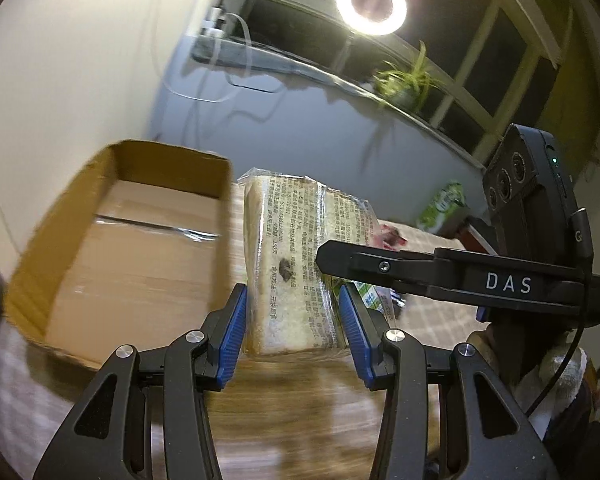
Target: Organize snacks
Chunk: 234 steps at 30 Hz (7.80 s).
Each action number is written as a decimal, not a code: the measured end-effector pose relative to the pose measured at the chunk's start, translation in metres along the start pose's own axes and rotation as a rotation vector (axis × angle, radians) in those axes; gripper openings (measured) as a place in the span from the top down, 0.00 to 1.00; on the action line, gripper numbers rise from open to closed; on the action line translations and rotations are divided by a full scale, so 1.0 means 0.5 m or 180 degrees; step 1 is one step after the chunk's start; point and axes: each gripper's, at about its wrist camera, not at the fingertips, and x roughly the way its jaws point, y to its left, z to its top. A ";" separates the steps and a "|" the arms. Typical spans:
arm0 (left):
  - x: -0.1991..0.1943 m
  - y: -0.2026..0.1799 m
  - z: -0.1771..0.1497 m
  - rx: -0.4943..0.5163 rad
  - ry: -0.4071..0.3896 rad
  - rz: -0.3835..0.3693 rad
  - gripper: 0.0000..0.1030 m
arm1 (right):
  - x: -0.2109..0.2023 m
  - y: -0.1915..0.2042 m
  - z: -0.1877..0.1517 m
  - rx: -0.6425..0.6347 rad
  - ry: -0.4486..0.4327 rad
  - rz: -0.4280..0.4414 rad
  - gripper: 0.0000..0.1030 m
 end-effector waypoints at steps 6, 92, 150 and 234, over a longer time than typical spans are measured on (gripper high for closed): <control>-0.025 0.062 0.017 -0.0151 -0.0101 0.0195 0.56 | 0.068 0.059 0.034 -0.0183 0.0128 0.0149 0.52; 0.261 -0.092 -0.010 -0.0036 0.0828 0.0192 0.50 | 0.005 -0.268 -0.018 -0.0834 0.0417 -0.0725 0.52; 0.124 -0.094 0.028 0.0207 0.0282 0.0437 0.74 | -0.048 -0.150 -0.031 -0.1066 0.0114 -0.0770 0.71; -0.047 0.036 0.021 -0.0093 -0.0112 0.0688 0.61 | 0.033 -0.020 0.095 -0.1417 -0.0219 -0.0878 0.37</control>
